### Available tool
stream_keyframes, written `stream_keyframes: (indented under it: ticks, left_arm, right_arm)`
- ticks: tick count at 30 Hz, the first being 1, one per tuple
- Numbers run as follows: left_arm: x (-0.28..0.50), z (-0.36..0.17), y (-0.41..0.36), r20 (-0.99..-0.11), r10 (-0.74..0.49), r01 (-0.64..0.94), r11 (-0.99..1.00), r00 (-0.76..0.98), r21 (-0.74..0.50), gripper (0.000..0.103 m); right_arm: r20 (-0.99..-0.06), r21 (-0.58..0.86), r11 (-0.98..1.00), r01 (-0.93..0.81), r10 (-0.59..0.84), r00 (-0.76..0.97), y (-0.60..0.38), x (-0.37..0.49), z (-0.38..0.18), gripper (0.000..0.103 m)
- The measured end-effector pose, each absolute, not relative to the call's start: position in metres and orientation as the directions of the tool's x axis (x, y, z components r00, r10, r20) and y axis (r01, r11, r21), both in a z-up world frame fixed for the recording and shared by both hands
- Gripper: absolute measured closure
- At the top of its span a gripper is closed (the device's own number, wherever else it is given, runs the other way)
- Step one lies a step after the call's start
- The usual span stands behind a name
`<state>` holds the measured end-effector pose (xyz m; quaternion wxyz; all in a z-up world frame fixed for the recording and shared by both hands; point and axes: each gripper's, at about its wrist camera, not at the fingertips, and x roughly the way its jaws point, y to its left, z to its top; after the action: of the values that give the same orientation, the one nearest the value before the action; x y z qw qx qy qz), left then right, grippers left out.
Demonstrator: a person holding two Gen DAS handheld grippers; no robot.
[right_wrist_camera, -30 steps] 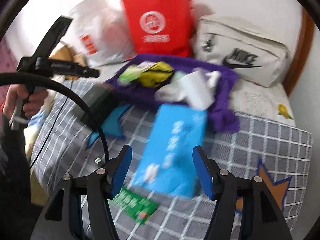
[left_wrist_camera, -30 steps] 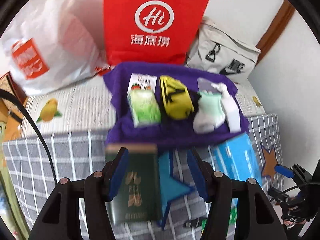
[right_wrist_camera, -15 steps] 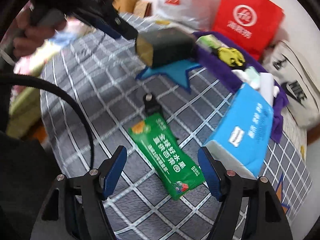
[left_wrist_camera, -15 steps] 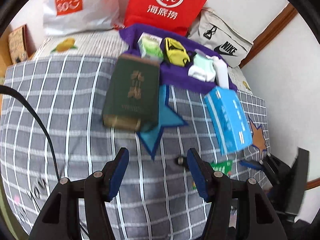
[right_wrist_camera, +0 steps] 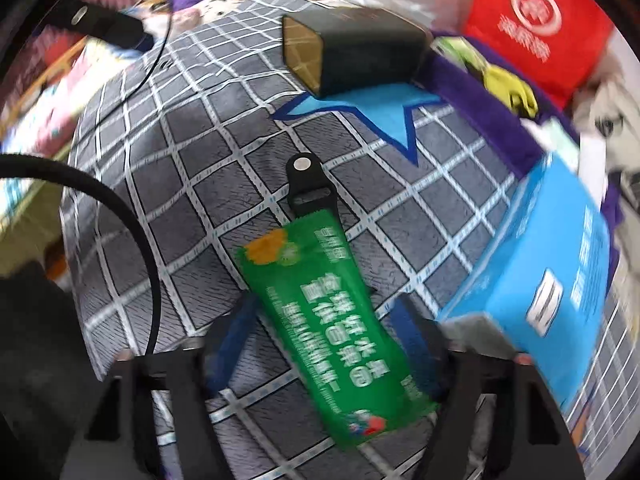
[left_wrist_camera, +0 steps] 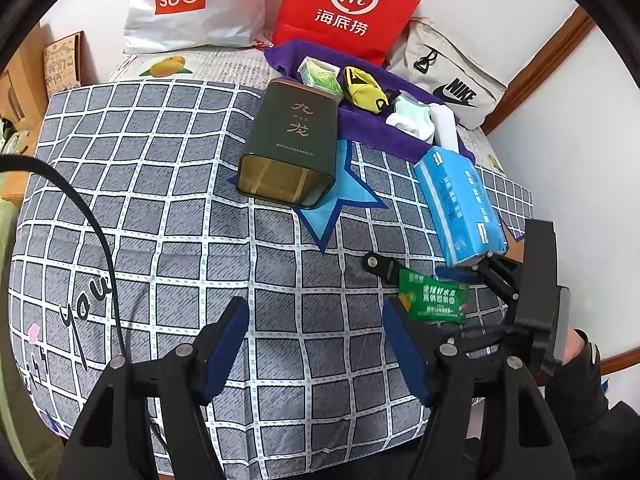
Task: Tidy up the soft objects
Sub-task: 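Grasp the green snack packet with the right gripper while the left gripper moves to the black strap, then lift the green packet with the right gripper while the left gripper grasps the black strap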
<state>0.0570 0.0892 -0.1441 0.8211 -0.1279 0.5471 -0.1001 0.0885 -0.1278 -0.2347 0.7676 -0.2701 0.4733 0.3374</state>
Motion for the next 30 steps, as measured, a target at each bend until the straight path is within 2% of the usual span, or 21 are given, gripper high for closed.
stream_keyframes:
  ticks: [1,3,6,8,12,14,18,21,25,30]
  left_arm:
    - [0.056,-0.145,0.089,-0.872,-0.307,0.027,0.947,0.381,-0.321,0.036]
    - [0.055,-0.147,0.089,-0.871,-0.313,0.027,0.944,0.378,-0.328,0.036]
    - [0.056,-0.151,0.088,-0.872,-0.320,0.028,0.942,0.371,-0.334,0.036]
    - [0.056,-0.154,0.087,-0.873,-0.325,0.032,0.941,0.364,-0.337,0.036]
    - [0.058,-0.159,0.079,-0.880,-0.328,0.059,0.943,0.343,-0.328,0.036]
    - [0.057,-0.161,0.075,-0.884,-0.324,0.070,0.945,0.338,-0.320,0.036]
    - [0.058,-0.163,0.068,-0.885,-0.321,0.087,0.947,0.337,-0.310,0.036]
    - [0.062,-0.167,0.056,-0.884,-0.346,0.133,0.938,0.314,-0.320,0.036]
    - [0.072,-0.178,0.029,-0.908,-0.304,0.210,0.945,0.288,-0.250,0.036]
    - [0.086,-0.189,-0.004,-0.915,-0.291,0.345,0.920,0.279,-0.187,0.036]
  right_arm:
    - [-0.912,-0.088,0.637,-0.766,0.258,0.319,-0.128,0.087,-0.232,0.061]
    - [-0.920,-0.063,0.663,-0.746,0.252,0.302,-0.131,0.082,-0.228,0.065]
    - [-0.926,0.043,0.709,-0.704,0.293,0.238,-0.137,0.073,-0.228,0.065]
    - [-0.928,0.042,0.727,-0.685,0.282,0.243,-0.139,0.069,-0.231,0.064]
    - [-0.921,-0.039,0.705,-0.708,0.250,0.300,-0.128,0.054,-0.235,0.048]
    - [-0.909,-0.091,0.680,-0.728,0.242,0.339,-0.122,0.048,-0.237,0.052]
    - [-0.913,-0.082,0.683,-0.726,0.241,0.330,-0.124,0.046,-0.233,0.071]
    - [-0.912,-0.043,0.736,-0.676,0.248,0.328,-0.137,0.048,-0.223,0.072]
    - [-0.888,0.064,0.788,-0.613,0.325,0.326,-0.165,0.045,-0.201,0.072]
    - [-0.872,0.119,0.852,-0.509,0.335,0.356,-0.206,0.041,-0.184,0.072]
